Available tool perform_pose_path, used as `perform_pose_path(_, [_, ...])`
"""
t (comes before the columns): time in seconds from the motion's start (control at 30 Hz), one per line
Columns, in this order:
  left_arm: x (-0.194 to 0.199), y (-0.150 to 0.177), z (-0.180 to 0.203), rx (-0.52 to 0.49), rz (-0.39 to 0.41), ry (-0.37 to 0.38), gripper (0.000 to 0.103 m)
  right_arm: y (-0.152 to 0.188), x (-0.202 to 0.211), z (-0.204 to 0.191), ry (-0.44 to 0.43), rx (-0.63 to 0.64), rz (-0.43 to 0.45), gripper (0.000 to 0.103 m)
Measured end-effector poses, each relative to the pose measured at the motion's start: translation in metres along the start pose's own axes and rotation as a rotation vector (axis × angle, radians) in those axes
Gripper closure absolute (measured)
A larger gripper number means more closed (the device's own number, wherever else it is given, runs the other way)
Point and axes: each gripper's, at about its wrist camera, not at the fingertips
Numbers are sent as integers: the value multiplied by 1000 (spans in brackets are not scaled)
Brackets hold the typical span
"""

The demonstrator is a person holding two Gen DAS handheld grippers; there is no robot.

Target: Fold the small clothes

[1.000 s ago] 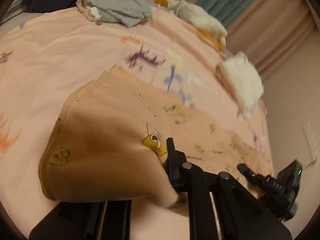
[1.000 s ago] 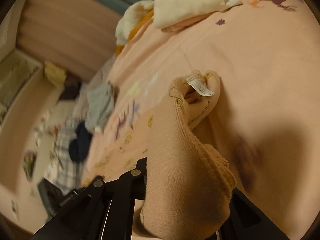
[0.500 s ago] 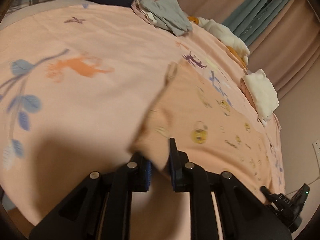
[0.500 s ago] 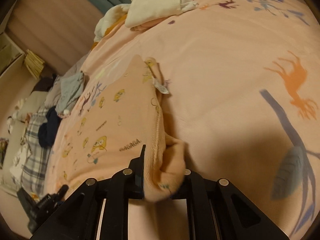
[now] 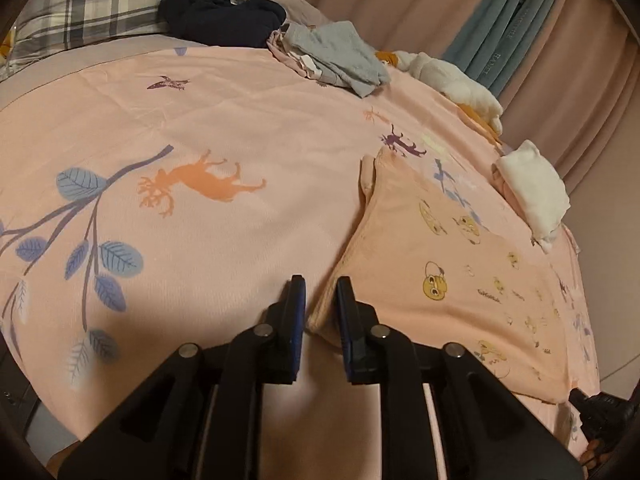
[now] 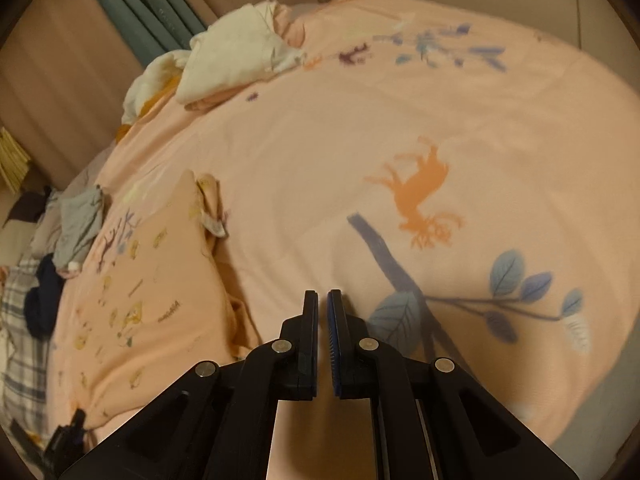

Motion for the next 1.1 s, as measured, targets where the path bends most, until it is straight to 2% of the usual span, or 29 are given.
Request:
perform_pose_path(0.13, [-14,-4,-19,121,-77,124,79,0,6,-33,-111,62,12,94])
perform_pose_path(0.23, [-16,-6,-21,132,-94,150,79,9,-4,-78,-256,164,-20,94])
perform_pose_path(0.3, [-16,-7,-20,122,-95,155,79,19,-21,-108,-305,248,-67,94])
perform_pose_path(0.4, [-15,-6,-21,119,-102,172,79,47,-64,-153,-391,350,-208,94])
perform_pose_path(0.43, [-14,-6,-23,117,-105,179,79,64,-86,-168,-408,390,-299,94])
perform_pose_path(0.5, [-16,-6,-24,117,-112,191,79,92,-112,-179,-349,440,-418,94])
perform_pose_path(0.57, [-17,-6,-25,120,-118,198,79,111,-103,-186,-270,540,-317,94])
perform_pose_path(0.6, [-17,-6,-25,121,-116,194,79,115,-98,-188,-238,569,-323,94])
perform_pose_path(0.67, [-17,-5,-24,115,-116,189,79,116,-87,-186,-216,546,-352,94])
perform_pose_path(0.73, [-16,-5,-23,112,-117,185,78,116,-82,-175,-241,492,-415,94])
perform_pose_path(0.83, [-16,-5,-23,112,-115,185,78,109,-77,-158,-310,385,-431,94])
perform_pose_path(0.9, [-16,-5,-24,120,-115,187,78,102,-77,-160,-337,318,-465,94])
perform_pose_path(0.97, [-16,-5,-24,124,-115,187,78,95,-69,-174,-398,339,-445,94])
perform_pose_path(1.1, [-16,-5,-24,115,-113,188,76,93,-67,-211,-411,463,-341,92])
Point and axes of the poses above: each gripper's, at about its wrist camera, not at the fingertips, and x roughly against the way its jaws point, z to its right, y to its underside, and after that the axes turned 15 degrees about -y, right-handed
